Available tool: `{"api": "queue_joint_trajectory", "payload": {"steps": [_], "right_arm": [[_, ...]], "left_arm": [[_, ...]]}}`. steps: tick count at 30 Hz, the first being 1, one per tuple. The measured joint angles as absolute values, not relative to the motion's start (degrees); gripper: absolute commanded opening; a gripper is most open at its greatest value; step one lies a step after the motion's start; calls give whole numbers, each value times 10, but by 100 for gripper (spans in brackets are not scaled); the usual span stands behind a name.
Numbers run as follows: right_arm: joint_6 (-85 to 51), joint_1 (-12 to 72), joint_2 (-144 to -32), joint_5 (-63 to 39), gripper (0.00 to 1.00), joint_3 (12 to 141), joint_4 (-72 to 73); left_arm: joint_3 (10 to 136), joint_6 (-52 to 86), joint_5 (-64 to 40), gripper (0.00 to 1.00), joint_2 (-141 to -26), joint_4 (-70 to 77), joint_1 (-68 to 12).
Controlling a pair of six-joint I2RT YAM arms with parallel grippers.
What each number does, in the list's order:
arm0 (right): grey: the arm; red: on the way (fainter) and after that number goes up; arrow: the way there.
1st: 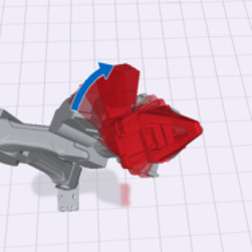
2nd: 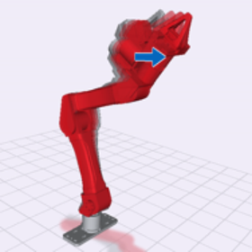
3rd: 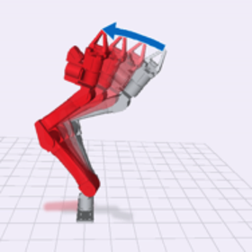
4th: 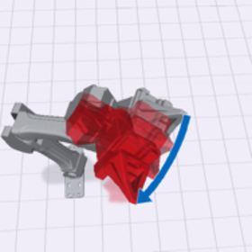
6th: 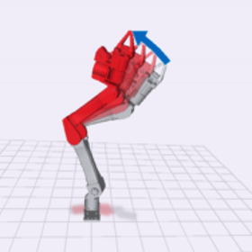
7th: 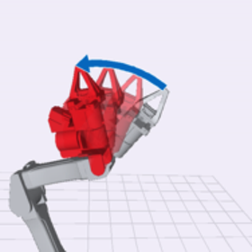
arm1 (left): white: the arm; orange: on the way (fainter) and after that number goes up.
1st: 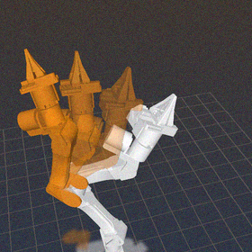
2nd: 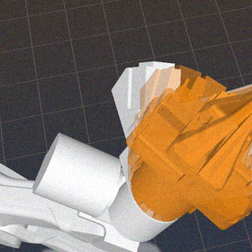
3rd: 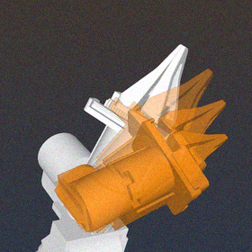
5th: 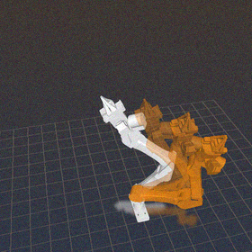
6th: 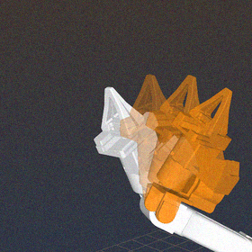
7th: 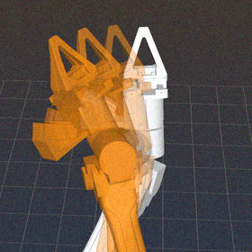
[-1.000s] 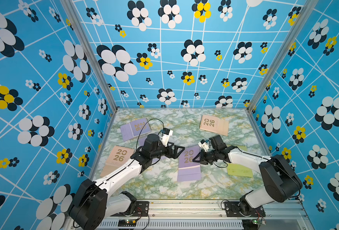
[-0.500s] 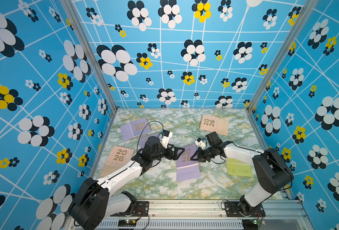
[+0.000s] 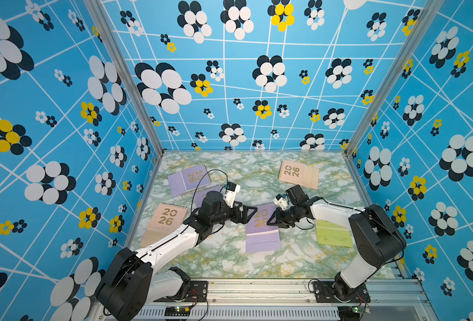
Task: Stack the calendars
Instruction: Place the calendar at the center of the board.
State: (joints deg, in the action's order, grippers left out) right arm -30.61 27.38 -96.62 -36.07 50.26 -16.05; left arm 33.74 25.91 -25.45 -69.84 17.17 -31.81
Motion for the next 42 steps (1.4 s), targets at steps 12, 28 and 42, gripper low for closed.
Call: {"api": "queue_joint_trajectory", "payload": {"steps": [12, 28, 42], "right_arm": [[-304, 275, -968, -303, 42, 503, -191], [-302, 278, -969, -273, 58, 516, -211], [-300, 281, -970, -214, 68, 542, -232]], "left_arm": [[333, 259, -250, 100, -698, 172, -318], [330, 258, -244, 99, -688, 171, -319], [330, 253, -235, 99, -681, 164, -319]]}}
